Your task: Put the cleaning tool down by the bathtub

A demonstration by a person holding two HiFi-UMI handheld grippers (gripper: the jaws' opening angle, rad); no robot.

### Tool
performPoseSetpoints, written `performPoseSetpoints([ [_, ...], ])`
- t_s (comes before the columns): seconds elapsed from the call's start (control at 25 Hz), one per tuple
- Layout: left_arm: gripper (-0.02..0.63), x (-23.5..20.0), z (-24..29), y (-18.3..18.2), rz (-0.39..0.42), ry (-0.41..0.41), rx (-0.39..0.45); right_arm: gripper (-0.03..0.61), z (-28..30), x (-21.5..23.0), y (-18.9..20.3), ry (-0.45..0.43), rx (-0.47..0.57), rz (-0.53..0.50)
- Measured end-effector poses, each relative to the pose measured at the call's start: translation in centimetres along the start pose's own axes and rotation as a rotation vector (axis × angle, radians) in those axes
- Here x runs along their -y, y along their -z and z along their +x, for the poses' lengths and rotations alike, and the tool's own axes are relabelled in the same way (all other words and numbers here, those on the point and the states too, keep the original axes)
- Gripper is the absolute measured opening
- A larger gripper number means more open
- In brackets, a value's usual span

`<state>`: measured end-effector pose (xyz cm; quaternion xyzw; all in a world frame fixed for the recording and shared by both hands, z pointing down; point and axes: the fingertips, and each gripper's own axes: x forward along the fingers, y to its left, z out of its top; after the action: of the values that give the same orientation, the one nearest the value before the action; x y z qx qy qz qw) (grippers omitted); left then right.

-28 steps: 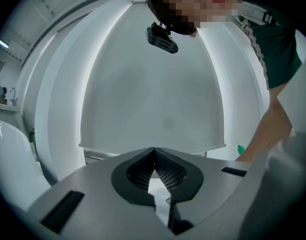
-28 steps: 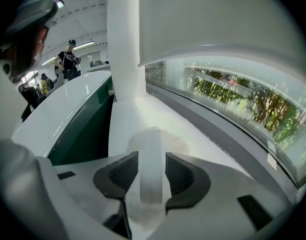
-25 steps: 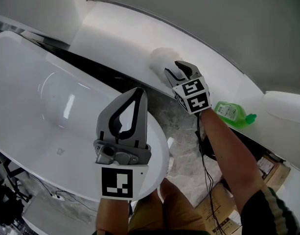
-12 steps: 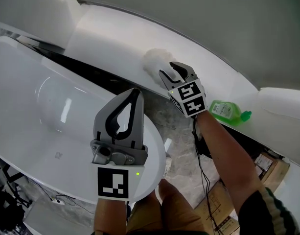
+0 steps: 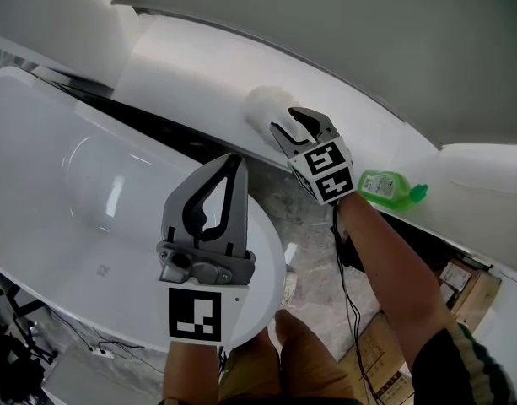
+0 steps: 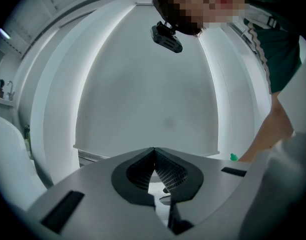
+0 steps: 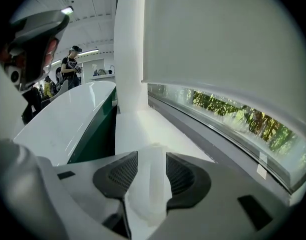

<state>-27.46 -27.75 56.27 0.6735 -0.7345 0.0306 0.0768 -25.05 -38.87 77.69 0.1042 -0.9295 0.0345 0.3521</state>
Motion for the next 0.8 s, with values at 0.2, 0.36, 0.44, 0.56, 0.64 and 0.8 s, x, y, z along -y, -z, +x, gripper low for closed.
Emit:
performPoseSetpoints([
  [0.2,0.006,0.4,-0.5,-0.9,0.010,0.007,0.010,0.183,-1.2,-0.3,-0.9,0.001,0.011,-0.009],
  [0.36,0.006,1.0,-1.1,-1.3,0.017,0.011,0.004,0.183,-2.4,-0.5,-1.6,0.001,0.027,-0.020],
  [0.44,0.006,1.4,-1.3,-1.8,0.022,0.015,0.007,0.183,-3.2,-0.7,-2.0,0.001,0.040,-0.022],
  [0.56,0.006,2.1,-1.6,-2.6,0.028,0.023,0.010,0.183,-4.8,-1.1,-2.6,-0.007,0.056,-0.049],
  [0.64,0.006,2.6,-1.9,-3.0,0.031,0.027,-0.001,0.183,-6.1,-1.4,-3.2,-0.015,0.068,-0.061],
  [0.8,0.006,3.2,-2.4,-4.5,0.021,0.021,-0.009,0.183,-9.1,-1.7,-4.9,-0.029,0.100,-0.058],
])
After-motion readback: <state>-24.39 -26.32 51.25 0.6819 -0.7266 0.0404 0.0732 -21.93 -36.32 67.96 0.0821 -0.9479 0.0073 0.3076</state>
